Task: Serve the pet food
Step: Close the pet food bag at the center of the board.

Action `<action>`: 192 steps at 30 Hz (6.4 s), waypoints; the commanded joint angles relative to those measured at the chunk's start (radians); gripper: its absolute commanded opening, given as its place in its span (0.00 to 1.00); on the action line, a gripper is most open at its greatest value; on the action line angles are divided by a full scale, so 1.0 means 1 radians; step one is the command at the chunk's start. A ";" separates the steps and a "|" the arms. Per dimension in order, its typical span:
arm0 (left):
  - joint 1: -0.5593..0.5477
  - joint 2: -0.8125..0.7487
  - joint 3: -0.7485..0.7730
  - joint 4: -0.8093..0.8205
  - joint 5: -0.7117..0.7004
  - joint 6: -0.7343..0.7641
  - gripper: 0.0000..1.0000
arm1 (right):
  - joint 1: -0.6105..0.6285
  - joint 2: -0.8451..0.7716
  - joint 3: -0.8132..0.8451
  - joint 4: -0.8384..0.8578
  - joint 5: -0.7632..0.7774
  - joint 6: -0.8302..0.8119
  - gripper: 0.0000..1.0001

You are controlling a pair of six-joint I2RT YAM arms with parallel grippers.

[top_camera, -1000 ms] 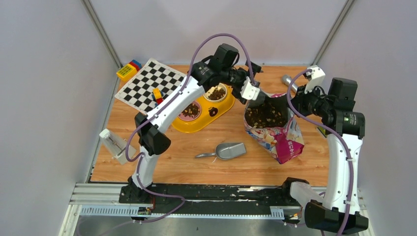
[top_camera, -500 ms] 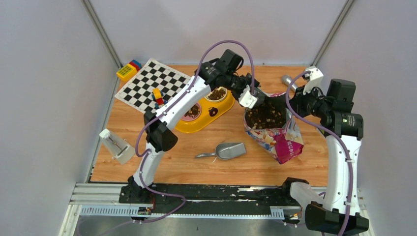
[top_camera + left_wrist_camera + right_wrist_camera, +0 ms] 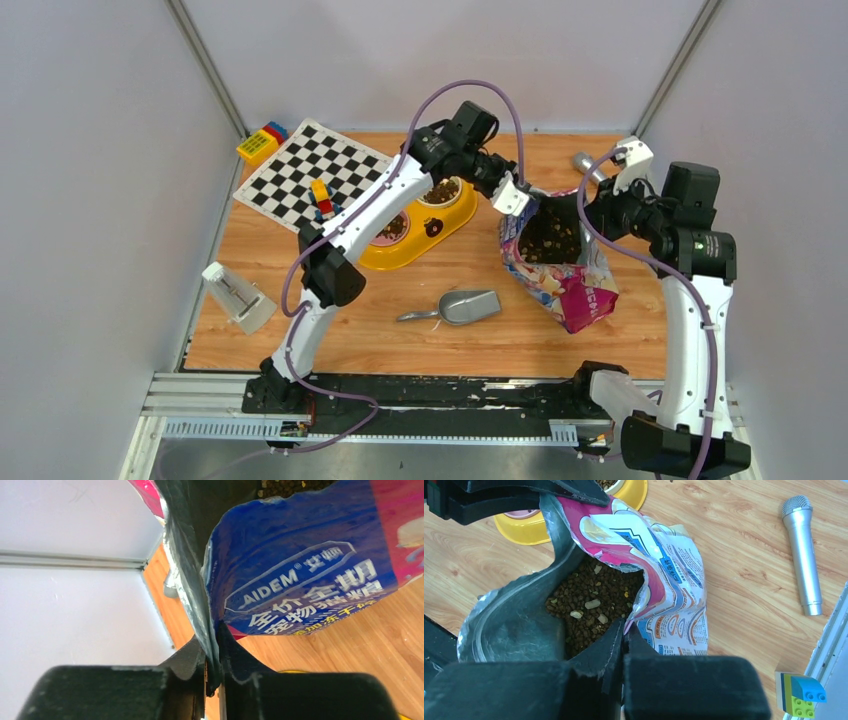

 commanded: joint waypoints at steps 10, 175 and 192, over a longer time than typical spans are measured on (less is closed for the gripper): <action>-0.041 -0.014 0.003 0.416 -0.388 -0.372 0.00 | 0.008 -0.019 0.116 -0.091 0.008 -0.080 0.63; -0.006 -0.260 -0.156 0.219 -0.793 -0.908 0.00 | 0.058 0.062 0.163 -0.320 0.440 -0.769 0.49; -0.006 -0.254 -0.151 0.215 -0.796 -0.910 0.00 | 0.066 0.076 0.292 -0.308 0.409 -0.765 0.15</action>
